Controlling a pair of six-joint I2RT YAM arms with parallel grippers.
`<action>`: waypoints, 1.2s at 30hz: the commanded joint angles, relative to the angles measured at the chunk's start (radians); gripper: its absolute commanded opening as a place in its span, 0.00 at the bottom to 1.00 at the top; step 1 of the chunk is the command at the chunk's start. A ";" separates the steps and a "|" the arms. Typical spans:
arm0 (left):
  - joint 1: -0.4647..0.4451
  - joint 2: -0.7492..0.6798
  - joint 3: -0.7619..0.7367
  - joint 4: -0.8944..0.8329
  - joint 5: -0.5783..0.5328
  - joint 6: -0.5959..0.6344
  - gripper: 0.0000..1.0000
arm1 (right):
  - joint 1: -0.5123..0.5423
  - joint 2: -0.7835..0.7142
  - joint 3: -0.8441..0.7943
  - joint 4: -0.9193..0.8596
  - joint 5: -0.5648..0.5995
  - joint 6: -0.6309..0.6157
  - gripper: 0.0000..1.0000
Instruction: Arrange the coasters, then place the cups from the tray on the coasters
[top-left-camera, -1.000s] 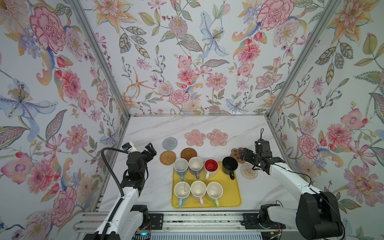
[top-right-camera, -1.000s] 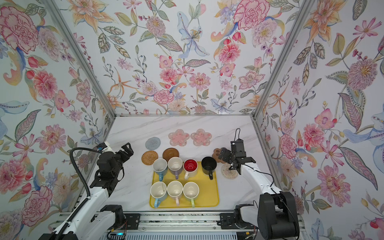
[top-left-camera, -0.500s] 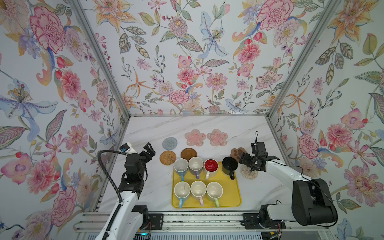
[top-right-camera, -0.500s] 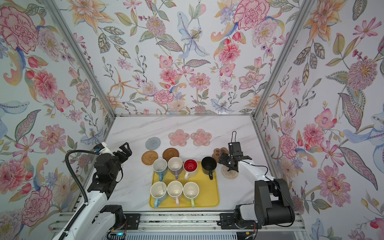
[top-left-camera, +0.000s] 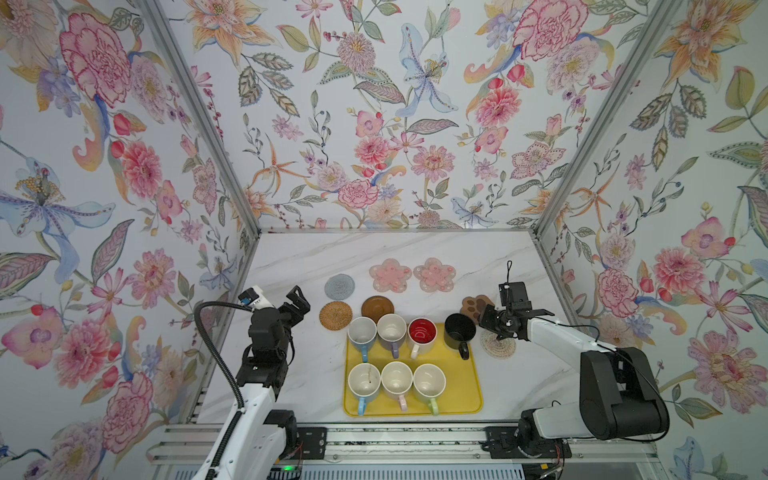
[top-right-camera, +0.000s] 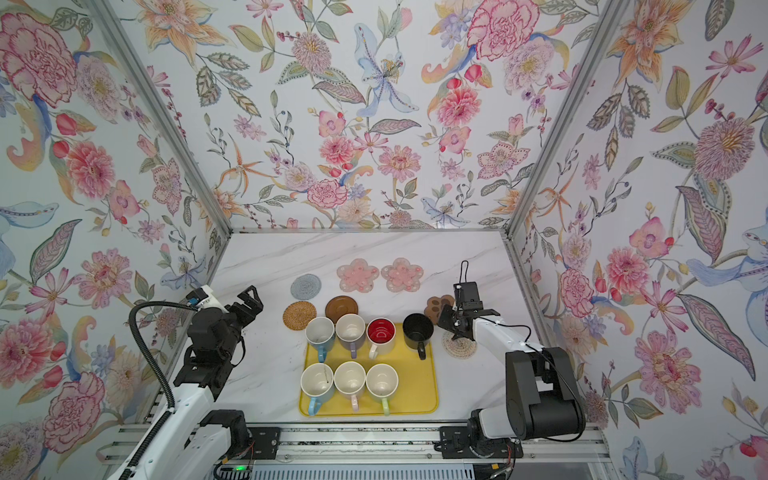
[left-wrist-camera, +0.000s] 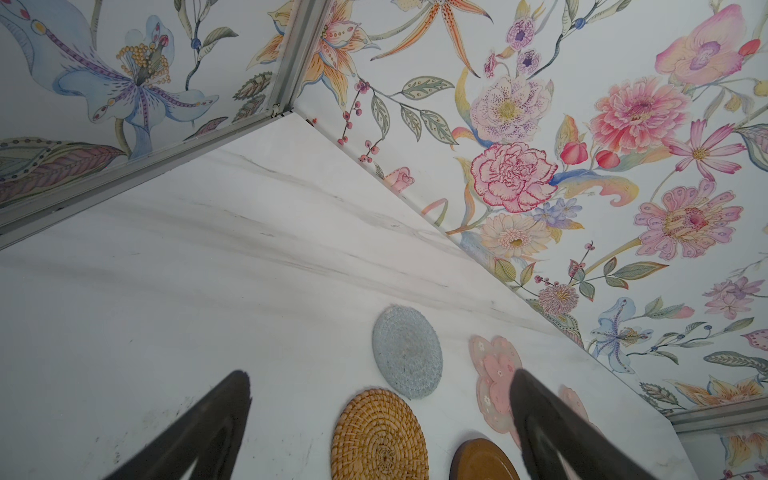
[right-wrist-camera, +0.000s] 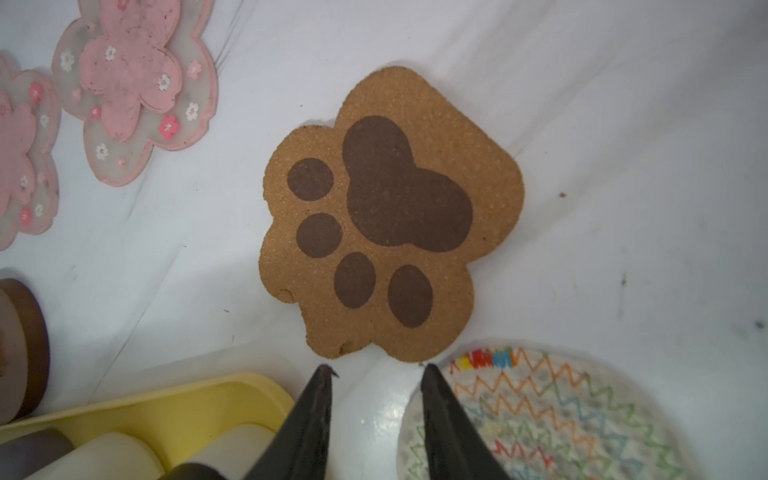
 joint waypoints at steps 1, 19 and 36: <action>0.005 -0.006 0.006 -0.010 -0.014 -0.012 0.99 | 0.006 0.010 -0.011 0.021 -0.027 0.009 0.30; 0.004 -0.021 -0.005 -0.016 -0.010 -0.017 0.99 | 0.012 0.010 -0.097 0.093 -0.110 0.073 0.14; 0.005 -0.039 -0.002 -0.031 -0.029 -0.008 0.99 | 0.015 0.151 -0.061 0.211 -0.109 0.118 0.12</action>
